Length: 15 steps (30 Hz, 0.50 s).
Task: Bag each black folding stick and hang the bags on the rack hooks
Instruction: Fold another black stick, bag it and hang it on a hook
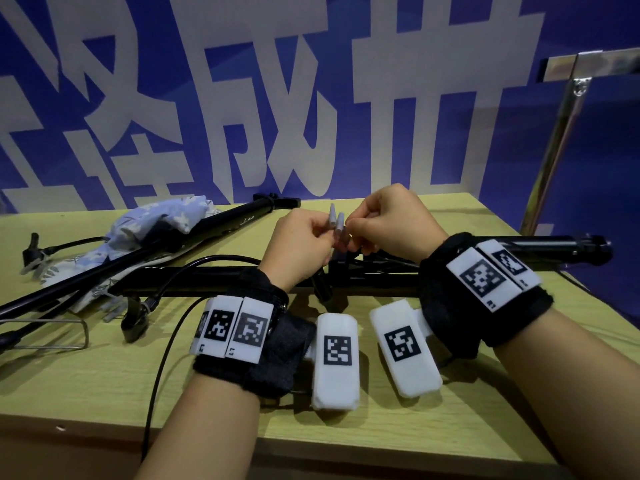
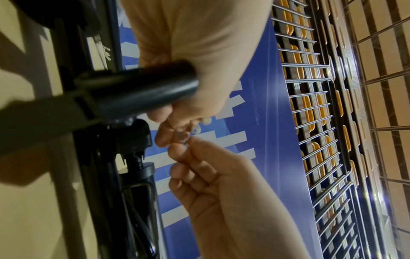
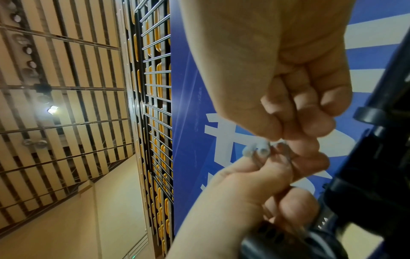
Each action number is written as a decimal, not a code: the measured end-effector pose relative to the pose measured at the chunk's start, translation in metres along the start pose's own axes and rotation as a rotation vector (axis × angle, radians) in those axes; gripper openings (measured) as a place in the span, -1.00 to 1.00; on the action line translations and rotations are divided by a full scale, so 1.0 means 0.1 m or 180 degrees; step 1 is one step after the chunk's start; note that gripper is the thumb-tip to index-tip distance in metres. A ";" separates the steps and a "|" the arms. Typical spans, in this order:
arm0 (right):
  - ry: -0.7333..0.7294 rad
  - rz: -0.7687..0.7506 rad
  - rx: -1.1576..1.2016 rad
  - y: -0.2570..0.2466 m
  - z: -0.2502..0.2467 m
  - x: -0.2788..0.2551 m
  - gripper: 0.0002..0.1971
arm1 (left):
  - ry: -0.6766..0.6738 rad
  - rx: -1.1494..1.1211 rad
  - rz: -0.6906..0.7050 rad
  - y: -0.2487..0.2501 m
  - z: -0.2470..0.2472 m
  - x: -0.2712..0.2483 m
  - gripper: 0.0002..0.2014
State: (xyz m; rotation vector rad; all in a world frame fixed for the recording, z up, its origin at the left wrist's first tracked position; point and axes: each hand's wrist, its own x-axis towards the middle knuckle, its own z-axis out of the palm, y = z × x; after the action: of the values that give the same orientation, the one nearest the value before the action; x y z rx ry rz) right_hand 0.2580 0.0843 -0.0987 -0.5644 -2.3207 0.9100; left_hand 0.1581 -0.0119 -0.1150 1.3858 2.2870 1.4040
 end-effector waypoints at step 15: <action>-0.0352 0.0550 0.0941 -0.08 0.04 -0.04 -0.86 | 0.0112 -0.0217 -0.0160 0.01 0.01 0.01 -0.79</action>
State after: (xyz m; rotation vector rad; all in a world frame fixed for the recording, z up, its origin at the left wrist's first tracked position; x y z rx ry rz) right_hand 0.2568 0.0747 -0.0966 -0.6070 -2.1998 1.3687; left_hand 0.1588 -0.0101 -0.1150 1.2853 2.2559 1.4876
